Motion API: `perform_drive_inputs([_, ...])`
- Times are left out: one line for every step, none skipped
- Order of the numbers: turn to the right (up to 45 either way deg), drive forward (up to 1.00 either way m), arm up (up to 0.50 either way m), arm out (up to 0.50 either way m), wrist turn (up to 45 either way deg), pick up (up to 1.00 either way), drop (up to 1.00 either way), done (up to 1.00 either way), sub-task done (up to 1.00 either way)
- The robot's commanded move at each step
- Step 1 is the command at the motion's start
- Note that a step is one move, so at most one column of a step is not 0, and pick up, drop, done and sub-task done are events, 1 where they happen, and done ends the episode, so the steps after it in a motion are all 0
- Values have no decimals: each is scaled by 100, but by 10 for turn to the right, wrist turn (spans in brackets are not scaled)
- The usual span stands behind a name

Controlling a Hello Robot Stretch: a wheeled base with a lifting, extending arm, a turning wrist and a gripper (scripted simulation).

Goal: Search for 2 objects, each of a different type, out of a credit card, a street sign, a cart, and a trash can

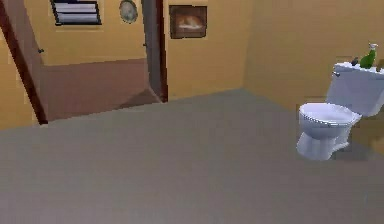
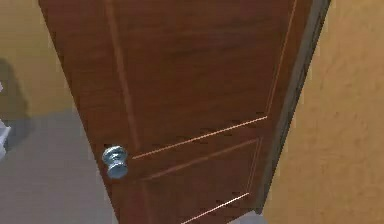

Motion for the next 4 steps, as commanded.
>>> perform_drive_inputs([0, 60, 0, 0, 0, 0, 0, 0, 0])
perform_drive_inputs([450, 0, 0, 0, 0, 0, 0, 0, 0])
perform_drive_inputs([270, 0, 0, 0, 0, 0, 0, 0, 0])
perform_drive_inputs([0, 100, 0, 0, 0, 0, 0, 0, 0])
